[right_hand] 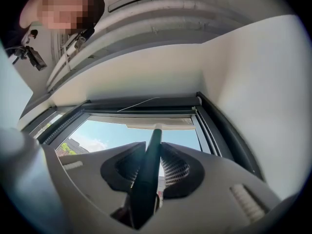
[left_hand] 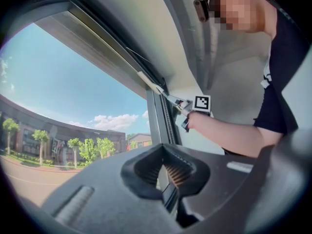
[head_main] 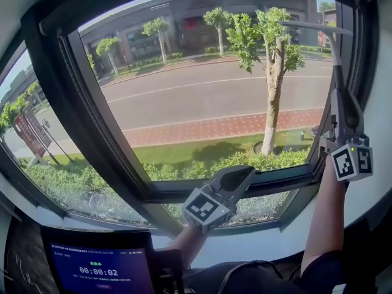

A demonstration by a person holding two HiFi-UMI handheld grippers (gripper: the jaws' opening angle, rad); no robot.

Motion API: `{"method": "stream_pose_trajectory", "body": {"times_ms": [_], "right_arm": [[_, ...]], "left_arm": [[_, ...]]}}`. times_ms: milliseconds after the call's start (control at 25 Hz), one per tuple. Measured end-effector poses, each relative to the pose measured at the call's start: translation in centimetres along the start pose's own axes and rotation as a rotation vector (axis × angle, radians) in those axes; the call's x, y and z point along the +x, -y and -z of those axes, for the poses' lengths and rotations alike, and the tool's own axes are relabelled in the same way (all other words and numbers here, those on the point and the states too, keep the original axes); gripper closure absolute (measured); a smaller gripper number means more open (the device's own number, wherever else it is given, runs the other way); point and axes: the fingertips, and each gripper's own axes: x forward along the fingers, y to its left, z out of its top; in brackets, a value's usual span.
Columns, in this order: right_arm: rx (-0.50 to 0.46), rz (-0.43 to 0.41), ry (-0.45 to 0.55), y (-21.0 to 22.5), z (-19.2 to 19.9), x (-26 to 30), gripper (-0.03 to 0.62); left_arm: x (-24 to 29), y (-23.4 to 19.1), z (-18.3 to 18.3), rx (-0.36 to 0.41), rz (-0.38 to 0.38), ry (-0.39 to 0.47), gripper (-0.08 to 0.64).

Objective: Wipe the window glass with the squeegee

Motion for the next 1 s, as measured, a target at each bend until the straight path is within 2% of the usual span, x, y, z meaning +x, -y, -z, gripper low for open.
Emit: {"method": "stream_pose_trajectory", "body": {"times_ms": [240,560,760,1000], "right_arm": [[-0.011,-0.038,0.033,0.1,-1.9,5.1,0.492],[0.036,-0.016,0.059,1.7,-2.1,6.7,0.492],[0.062,-0.008,0.052,1.8,-0.9,8.5,0.492],[0.044,-0.007,0.052,2.1,-0.5,10.0,0.491]], "left_arm": [[-0.4,-1.0,-2.1,-0.005,-0.067,0.020,0.557],[-0.8,-0.1,-2.1,0.000,-0.122,0.012,0.557],[-1.6,-0.4,-1.8,0.011,-0.144,0.006,0.557],[-2.4,-1.4,-1.5,0.001,-0.184,0.006,0.557]]}}
